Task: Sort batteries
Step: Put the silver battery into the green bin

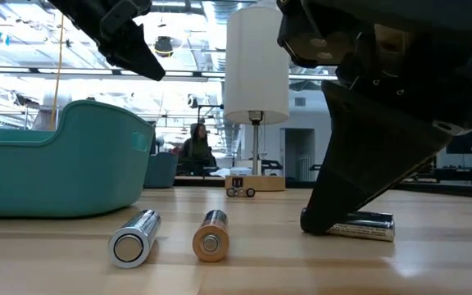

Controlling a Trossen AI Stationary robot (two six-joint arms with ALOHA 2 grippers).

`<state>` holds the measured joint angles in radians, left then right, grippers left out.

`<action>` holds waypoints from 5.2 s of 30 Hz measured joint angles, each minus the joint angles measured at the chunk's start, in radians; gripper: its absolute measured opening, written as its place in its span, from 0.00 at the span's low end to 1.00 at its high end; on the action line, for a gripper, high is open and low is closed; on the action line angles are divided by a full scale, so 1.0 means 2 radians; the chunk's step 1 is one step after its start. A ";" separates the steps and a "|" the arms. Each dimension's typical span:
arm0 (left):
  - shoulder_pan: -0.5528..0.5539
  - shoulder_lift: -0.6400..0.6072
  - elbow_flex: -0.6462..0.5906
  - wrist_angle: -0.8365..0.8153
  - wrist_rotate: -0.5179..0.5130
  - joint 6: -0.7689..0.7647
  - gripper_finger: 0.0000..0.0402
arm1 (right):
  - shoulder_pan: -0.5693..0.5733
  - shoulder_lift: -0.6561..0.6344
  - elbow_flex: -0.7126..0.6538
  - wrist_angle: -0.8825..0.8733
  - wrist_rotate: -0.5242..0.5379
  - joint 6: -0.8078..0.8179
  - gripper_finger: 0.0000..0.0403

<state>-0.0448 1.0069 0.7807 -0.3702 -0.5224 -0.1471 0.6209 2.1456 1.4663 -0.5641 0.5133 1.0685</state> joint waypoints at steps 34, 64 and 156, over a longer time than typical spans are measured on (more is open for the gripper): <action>0.000 0.000 0.000 -0.003 0.000 0.001 0.44 | 0.064 -0.164 0.001 0.179 0.006 -0.452 0.11; -0.131 -0.140 0.000 -0.055 -0.079 -0.043 0.44 | -0.136 -0.030 0.018 0.467 -0.092 -0.476 0.11; -0.016 0.147 0.000 0.079 0.032 -0.062 0.44 | -0.179 -0.408 -0.429 0.456 -0.151 -0.455 0.55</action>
<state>-0.0761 1.3004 0.7799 -0.2123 -0.4578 -0.2711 0.2622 1.3296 0.6090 0.3479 0.2104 0.1577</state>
